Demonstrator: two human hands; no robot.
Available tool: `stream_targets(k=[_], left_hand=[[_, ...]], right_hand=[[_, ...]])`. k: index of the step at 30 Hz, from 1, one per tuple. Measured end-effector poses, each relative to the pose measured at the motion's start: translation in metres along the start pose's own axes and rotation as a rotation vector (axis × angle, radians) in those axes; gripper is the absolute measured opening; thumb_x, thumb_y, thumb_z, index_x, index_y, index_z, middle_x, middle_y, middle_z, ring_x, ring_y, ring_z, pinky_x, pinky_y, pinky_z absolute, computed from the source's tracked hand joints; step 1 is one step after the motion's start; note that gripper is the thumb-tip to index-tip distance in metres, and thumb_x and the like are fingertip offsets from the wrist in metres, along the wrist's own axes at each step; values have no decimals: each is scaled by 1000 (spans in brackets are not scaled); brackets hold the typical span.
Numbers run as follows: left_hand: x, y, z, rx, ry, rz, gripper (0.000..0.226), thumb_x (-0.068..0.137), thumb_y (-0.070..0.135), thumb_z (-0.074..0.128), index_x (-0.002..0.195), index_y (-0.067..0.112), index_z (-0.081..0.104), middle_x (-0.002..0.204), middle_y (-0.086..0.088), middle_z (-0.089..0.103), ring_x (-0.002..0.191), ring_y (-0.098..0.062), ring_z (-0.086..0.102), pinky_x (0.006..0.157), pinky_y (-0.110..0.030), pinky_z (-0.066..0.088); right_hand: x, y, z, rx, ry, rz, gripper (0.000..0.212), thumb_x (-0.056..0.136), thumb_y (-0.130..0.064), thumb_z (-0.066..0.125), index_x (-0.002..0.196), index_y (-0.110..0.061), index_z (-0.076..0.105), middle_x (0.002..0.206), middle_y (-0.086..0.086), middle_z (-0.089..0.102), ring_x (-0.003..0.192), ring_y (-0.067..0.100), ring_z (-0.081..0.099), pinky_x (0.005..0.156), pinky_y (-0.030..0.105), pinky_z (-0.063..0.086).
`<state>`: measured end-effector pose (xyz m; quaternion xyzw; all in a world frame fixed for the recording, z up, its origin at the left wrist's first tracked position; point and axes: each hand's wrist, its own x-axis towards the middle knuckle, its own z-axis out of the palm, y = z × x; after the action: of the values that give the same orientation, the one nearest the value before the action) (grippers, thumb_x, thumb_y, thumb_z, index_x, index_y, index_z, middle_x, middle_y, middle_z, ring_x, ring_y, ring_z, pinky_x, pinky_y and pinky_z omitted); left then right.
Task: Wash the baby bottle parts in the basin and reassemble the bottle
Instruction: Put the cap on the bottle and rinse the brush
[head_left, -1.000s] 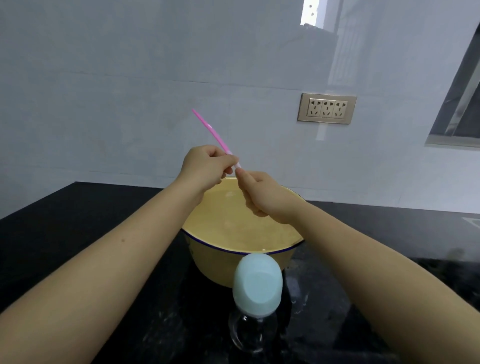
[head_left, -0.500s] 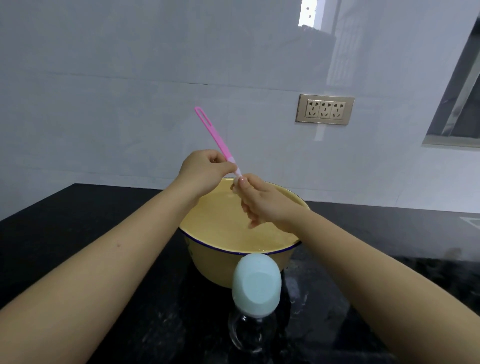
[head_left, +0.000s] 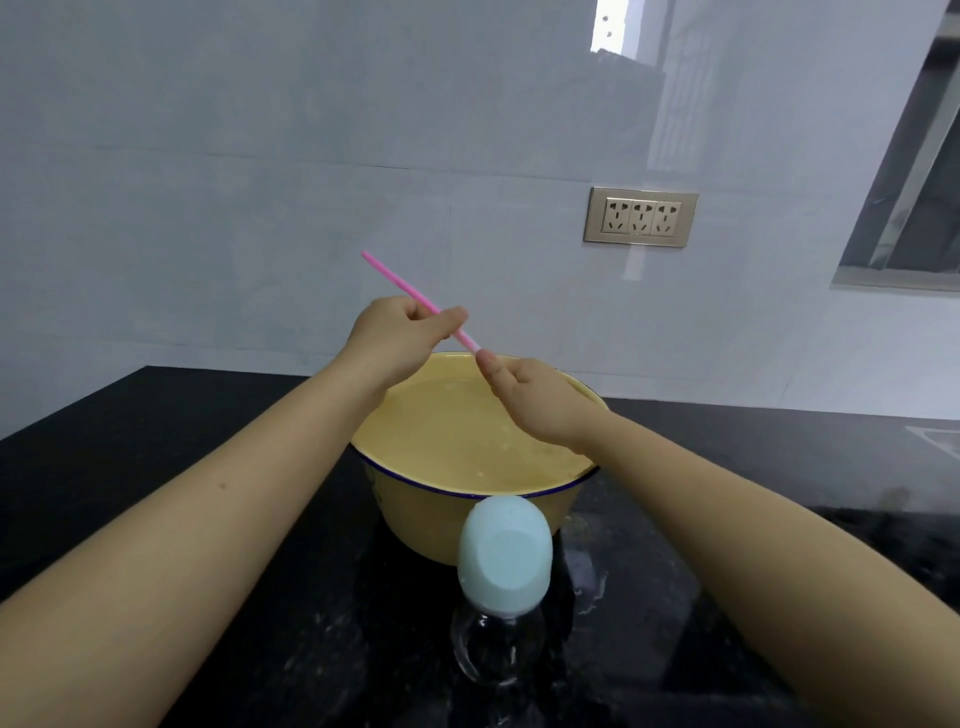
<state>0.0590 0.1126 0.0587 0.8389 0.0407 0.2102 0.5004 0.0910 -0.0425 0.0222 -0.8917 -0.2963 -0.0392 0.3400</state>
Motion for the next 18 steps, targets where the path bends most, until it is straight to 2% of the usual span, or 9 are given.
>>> stream_targets(k=[3,5,9,11,13,15,17,18], left_hand=[[0,0,-2,1,8,1,29,90,40,56,92,12,66,87,1,62,78,-12,55,65,-24,42],[-1,0,-4,-16,19,8,25,91,37,57,88,14,65,85,1,64,82,-16,58,70,-28,45],[-5,2,-7,-162,8,5,15,90,29,61,89,14,65,85,1,68,79,-13,63,71,-25,50],[-7,5,-8,-188,4,25,12,90,24,61,93,13,65,88,-1,69,80,-14,65,74,-27,53],[-10,7,-8,-183,3,59,11,90,21,61,97,13,65,92,-2,68,81,-15,67,75,-27,56],[-13,10,-7,-181,-4,105,7,90,17,62,96,15,64,92,-3,68,79,-16,68,72,-26,57],[-16,13,-7,-173,-10,158,4,89,14,63,93,15,64,88,-5,69,74,-15,68,67,-23,57],[-18,15,-6,-160,-13,186,5,88,12,63,92,15,63,86,-5,69,71,-15,67,65,-21,57]], right_hand=[[-1,-1,0,-25,-6,-9,51,99,-51,21,73,-10,36,55,-1,28,52,15,28,54,29,27],[-1,-2,-1,-43,-10,-17,51,99,-52,21,73,-10,36,55,-2,28,52,15,29,55,30,27],[1,-1,-1,-28,18,-53,49,99,-50,24,64,-16,28,57,-2,29,55,16,30,55,29,26],[-1,1,-2,-11,-1,-74,47,100,-50,22,67,-17,32,62,-3,33,59,15,34,59,28,30],[-3,3,-4,46,-54,-41,45,99,-50,21,77,-19,43,71,-6,44,65,12,43,65,25,38],[-4,5,-8,149,-139,45,39,98,-52,29,98,-20,52,83,-7,54,76,10,53,70,24,47],[-1,9,-12,226,-202,95,26,95,-38,48,116,-23,53,96,-7,58,88,9,56,81,26,46],[-1,10,-15,261,-216,100,31,92,-25,54,122,-25,52,101,-8,60,94,8,57,86,26,46]])
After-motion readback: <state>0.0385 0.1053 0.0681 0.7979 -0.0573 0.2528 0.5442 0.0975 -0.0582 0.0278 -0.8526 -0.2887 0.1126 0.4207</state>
